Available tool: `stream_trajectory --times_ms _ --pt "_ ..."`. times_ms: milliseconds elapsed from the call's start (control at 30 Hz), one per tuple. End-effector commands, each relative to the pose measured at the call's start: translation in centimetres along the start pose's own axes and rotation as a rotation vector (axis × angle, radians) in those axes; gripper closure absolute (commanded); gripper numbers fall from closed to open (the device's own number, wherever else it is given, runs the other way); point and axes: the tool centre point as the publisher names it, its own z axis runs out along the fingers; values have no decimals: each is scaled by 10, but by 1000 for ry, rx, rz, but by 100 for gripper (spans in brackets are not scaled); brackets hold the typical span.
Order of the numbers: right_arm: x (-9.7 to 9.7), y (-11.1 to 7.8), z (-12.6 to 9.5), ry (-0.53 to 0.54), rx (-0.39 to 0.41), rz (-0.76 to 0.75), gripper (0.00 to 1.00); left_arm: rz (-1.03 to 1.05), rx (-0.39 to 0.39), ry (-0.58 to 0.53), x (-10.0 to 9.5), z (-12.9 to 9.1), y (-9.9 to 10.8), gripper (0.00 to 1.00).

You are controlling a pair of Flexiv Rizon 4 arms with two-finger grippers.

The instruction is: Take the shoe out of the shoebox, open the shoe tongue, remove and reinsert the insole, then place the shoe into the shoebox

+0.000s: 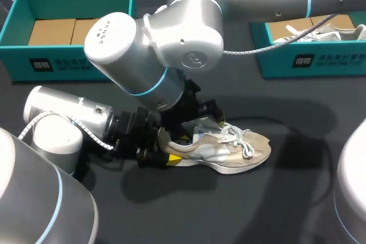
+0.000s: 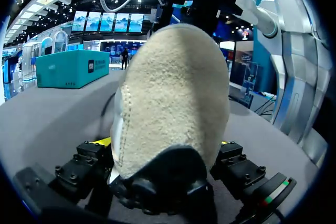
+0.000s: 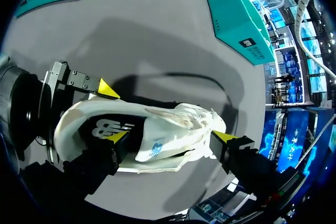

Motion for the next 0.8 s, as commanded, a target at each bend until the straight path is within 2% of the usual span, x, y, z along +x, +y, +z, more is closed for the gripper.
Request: stream_trajectory --times_ms 33,133,200,367,400,567,800 --pt "5 -7 5 -14 -9 509 0 0 0 -1 1 2 1 100" --pt "5 -7 8 -15 -7 525 0 0 0 -1 1 2 1 100" --pt "4 -8 9 -18 -3 533 4 0 0 -1 1 2 1 100" --pt "0 -8 12 -18 1 549 31 0 0 -1 1 2 1 100" --pt "-1 -8 12 -18 2 550 34 0 0 -1 1 2 1 100" --pt "-8 -5 13 -18 7 555 42 0 0 -1 1 2 1 100" --pt "-16 -3 8 -22 23 559 45 0 0 -1 1 2 1 100"
